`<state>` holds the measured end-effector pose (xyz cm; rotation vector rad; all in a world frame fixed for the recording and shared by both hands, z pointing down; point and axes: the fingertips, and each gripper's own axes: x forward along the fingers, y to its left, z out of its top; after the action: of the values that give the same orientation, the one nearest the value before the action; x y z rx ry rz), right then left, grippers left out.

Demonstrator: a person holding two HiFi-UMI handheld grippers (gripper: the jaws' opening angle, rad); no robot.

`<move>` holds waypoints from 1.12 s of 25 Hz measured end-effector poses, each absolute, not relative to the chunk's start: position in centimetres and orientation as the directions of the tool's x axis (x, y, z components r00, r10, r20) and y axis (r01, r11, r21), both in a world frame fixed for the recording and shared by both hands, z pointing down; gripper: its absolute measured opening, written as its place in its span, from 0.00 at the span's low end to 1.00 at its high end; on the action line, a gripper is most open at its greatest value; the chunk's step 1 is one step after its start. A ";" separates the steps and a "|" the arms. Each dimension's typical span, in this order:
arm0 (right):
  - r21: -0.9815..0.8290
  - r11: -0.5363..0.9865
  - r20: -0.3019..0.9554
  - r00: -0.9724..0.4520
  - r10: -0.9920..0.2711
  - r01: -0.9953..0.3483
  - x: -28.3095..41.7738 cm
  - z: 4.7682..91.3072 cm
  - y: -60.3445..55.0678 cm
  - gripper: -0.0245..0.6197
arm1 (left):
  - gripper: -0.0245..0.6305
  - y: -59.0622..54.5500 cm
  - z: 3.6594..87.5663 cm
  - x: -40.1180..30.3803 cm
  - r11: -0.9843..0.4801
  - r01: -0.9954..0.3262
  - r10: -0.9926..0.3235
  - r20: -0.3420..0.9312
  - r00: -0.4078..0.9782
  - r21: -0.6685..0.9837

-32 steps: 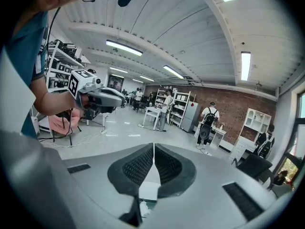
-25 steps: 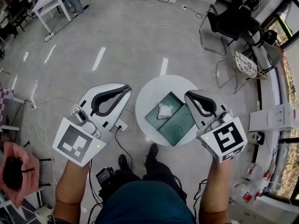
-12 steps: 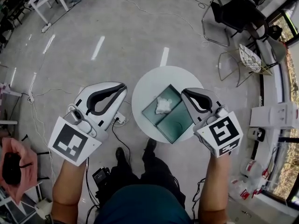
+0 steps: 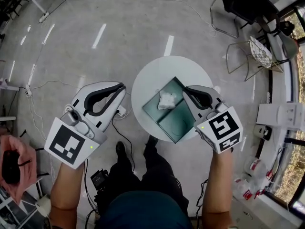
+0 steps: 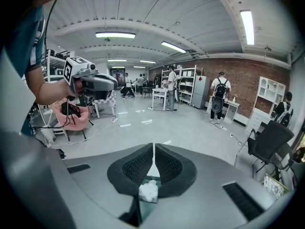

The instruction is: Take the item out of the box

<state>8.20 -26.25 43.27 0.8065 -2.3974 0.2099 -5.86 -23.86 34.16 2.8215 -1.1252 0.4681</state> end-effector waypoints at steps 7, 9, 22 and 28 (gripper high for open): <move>-0.002 0.813 0.635 -0.629 -0.449 -0.582 8.4 47.9 -26.4 0.10 | 0.08 -24.0 37.1 -6.1 -0.723 -0.690 -0.653 0.345 0.674 -0.019; -0.009 0.815 0.643 -0.627 -0.439 -0.580 8.5 49.2 -26.4 0.10 | 0.08 -23.9 37.8 -5.9 -0.724 -0.690 -0.651 0.350 0.674 -0.018; -0.060 0.849 0.743 -0.591 -0.313 -0.525 7.9 58.2 -25.7 0.10 | 0.08 -23.8 42.9 -6.2 -0.701 -0.711 -0.641 0.398 0.657 0.044; -0.080 0.884 0.807 -0.550 -0.214 -0.461 7.0 62.8 -24.9 0.10 | 0.08 -24.2 45.5 -7.0 -0.688 -0.721 -0.635 0.417 0.650 0.076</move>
<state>7.04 -24.92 62.81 0.4847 -2.1651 0.3561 -7.05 -24.25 45.52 2.6341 -1.1017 0.5328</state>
